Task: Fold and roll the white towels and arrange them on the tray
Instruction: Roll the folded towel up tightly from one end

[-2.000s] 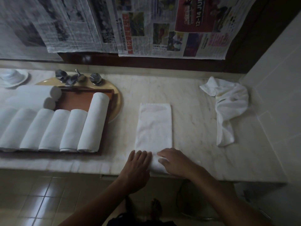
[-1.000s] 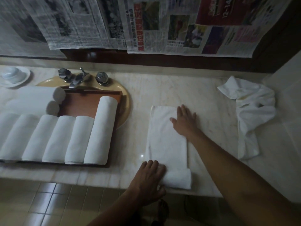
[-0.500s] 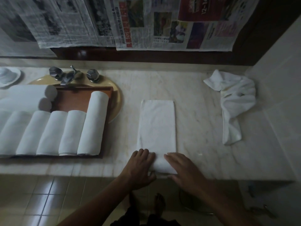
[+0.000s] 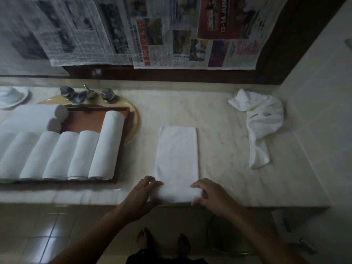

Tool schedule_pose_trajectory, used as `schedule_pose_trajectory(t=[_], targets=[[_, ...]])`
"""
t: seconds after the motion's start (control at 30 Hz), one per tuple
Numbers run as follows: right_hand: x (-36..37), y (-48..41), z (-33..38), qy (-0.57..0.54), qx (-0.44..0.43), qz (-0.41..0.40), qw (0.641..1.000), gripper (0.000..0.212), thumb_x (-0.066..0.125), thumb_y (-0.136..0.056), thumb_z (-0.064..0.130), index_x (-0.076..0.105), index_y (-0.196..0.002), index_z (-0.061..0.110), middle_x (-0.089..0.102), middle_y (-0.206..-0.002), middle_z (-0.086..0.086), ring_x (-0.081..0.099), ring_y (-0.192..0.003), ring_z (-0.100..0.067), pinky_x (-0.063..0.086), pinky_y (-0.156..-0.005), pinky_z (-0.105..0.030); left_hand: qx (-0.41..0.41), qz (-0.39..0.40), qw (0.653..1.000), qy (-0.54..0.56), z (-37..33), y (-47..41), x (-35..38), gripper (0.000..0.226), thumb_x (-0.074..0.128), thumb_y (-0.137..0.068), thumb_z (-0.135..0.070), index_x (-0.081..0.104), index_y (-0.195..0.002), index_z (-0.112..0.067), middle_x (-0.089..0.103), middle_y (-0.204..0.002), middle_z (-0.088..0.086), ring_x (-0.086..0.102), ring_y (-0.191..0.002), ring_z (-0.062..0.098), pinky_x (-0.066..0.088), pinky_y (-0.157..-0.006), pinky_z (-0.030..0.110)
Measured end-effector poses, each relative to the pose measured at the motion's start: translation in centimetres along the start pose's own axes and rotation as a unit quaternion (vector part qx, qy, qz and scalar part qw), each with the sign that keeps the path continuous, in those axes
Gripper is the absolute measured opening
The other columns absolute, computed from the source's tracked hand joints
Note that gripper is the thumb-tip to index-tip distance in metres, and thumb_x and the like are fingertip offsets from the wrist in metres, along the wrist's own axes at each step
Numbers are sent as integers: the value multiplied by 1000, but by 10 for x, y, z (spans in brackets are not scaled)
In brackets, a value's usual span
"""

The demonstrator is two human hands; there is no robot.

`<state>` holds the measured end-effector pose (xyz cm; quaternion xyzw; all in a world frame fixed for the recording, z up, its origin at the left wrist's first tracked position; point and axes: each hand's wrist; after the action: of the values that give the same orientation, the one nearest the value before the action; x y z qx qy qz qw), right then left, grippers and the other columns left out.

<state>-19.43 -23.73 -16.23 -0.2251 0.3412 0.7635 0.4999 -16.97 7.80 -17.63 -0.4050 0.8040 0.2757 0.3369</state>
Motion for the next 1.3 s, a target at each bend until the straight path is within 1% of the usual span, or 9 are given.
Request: schedule_pose_trajectory(t=[0.13, 0.37, 0.5, 0.57, 0.7, 0.8, 0.93, 1.13, 1.3], targets=[[-5, -14, 0, 5, 11, -20, 1000, 46, 73, -91, 47, 68, -131, 24, 52, -98, 19, 52, -85, 2, 40, -82, -22, -96, 35, 989, 104, -3, -14, -12, 48, 70, -92, -52, 57, -136, -39, 48, -119, -16, 56, -97, -1, 41, -83, 12], [-5, -29, 17, -17, 84, -130, 988, 43, 73, -90, 49, 71, -128, 28, 66, -118, 3, 59, -102, -13, 48, -88, -28, -208, -45, 952, 218, -8, -31, -10, 45, 59, -80, -65, 67, -113, -36, 64, -101, -6, 65, -89, 17, 52, -81, 37], [27, -14, 26, 149, -62, -257, 953, 32, 68, -92, 22, 73, -124, 23, 68, -126, -2, 60, -115, -24, 51, -98, -35, -218, -51, 944, 244, -14, -32, -12, 53, 58, -71, -72, 69, -107, -35, 67, -98, -4, 67, -92, 21, 55, -84, 41], [51, -7, 27, 228, -128, -247, 933, 44, 67, -89, 15, 67, -133, 18, 64, -137, -8, 58, -126, -32, 46, -109, -45, -221, -54, 952, 206, -18, -32, -12, 52, 59, -77, -69, 68, -113, -32, 67, -105, 0, 66, -99, 22, 54, -88, 41], [67, -8, 17, 253, -117, -218, 935, 59, 57, -96, 15, 44, -154, 15, 39, -161, -12, 31, -150, -37, 24, -121, -53, -78, -213, 966, -123, -36, -22, 11, 48, 46, -100, -47, 58, -138, -19, 60, -133, 12, 59, -120, 32, 50, -97, 46], [58, -15, 16, 257, -100, -172, 946, 62, 40, -100, 19, 30, -161, 16, 23, -169, -11, 15, -157, -34, 13, -124, -51, 31, -138, 961, -239, -45, -18, 37, 70, 59, -94, -34, 35, -158, -18, 33, -164, 11, 34, -151, 33, 33, -119, 54], [45, -36, 20, 272, -65, -121, 952, 74, 47, -90, 25, 29, -161, 15, 27, -167, -12, 23, -155, -34, 16, -126, -51, -25, -24, 963, -267, -32, -42, 34, 98, 60, -91, -15, -6, -164, -20, -13, -171, 5, -11, -158, 30, 6, -127, 56], [9, -54, 30, 255, -47, -37, 965, 76, 62, -89, 27, 31, -158, 17, 38, -159, -6, 37, -144, -28, 29, -121, -41, -10, 5, 983, -182, -25, -70, -4, 80, 60, -89, -21, 25, -161, -19, 36, -158, 1, 36, -144, 26, 44, -107, 43], [-1, -31, 39, 216, -44, 36, 975, 72, 64, -91, 34, 35, -155, 22, 40, -154, -2, 39, -137, -24, 34, -114, -37, 13, 34, 991, -128, -26, -37, -3, 74, 65, -91, -38, 33, -155, -19, 43, -156, -1, 43, -137, 21, 43, -107, 37]])
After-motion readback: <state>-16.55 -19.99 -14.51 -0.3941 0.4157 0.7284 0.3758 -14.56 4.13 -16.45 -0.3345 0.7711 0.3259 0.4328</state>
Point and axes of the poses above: each hand's wrist, its own y-axis away from the middle knuckle, its own x-axis out of the palm, z = x × y
